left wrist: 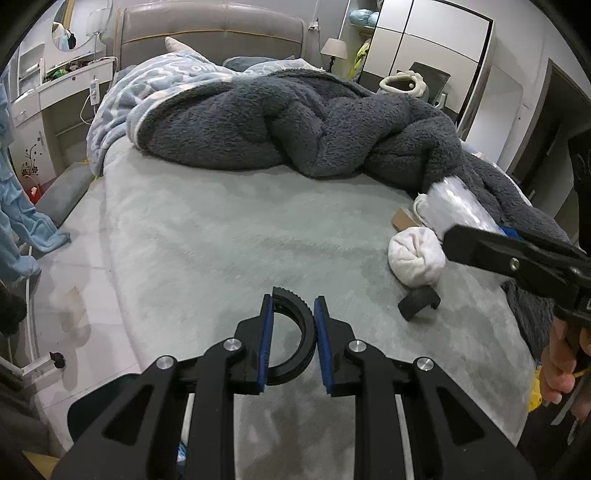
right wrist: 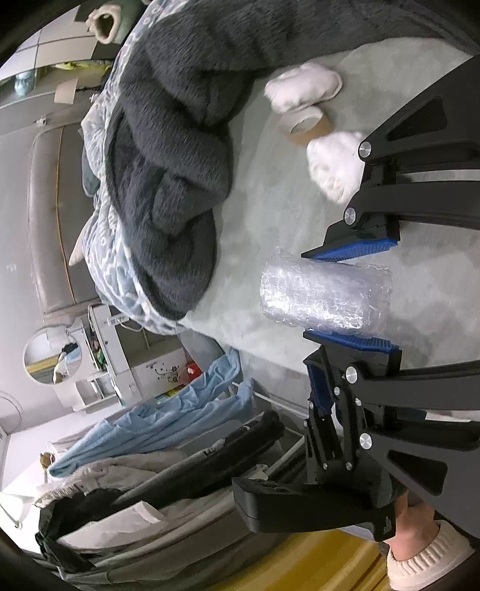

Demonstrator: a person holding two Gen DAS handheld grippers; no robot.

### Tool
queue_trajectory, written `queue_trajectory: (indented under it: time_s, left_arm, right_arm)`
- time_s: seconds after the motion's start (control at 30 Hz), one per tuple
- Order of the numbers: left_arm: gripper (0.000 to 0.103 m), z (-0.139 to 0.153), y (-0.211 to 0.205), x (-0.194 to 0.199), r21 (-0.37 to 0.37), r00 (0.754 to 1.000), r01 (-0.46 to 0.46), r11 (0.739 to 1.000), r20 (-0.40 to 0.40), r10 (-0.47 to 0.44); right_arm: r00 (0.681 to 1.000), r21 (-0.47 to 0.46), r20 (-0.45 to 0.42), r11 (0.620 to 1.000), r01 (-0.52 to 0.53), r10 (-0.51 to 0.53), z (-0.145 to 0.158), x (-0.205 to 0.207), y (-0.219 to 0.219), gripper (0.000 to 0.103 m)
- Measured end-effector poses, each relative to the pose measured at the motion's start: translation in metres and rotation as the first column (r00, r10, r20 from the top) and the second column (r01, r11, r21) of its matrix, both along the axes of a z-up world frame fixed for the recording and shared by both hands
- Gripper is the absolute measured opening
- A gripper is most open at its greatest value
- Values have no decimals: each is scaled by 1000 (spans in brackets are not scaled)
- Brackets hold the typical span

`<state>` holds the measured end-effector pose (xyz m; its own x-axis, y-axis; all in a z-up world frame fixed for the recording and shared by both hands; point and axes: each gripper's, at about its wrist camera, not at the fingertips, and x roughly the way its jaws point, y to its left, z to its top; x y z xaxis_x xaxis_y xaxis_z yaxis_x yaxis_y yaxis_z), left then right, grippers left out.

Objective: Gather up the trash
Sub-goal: 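Carry the bubble wrap and black clip over the teal bin with both tools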

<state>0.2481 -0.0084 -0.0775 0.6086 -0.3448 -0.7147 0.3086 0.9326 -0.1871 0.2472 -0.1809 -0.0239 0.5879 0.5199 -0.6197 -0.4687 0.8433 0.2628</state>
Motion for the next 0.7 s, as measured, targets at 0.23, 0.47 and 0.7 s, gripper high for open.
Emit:
queue_trajectory:
  time_s: [0.23, 0.47, 0.7]
  left_arm:
    - [24, 8, 28, -11, 10, 1000, -20, 1000, 15, 20]
    - [24, 10, 60, -20, 24, 998, -61, 998, 9, 61]
    - [24, 3, 93, -25, 30, 995, -102, 994, -22, 102]
  right_arm:
    - [999, -13, 1, 999, -41, 41, 1, 2, 32, 36]
    - [996, -23, -3, 996, -88, 88, 2, 0, 69, 36]
    - [992, -44, -14, 991, -123, 123, -2, 0, 99, 36]
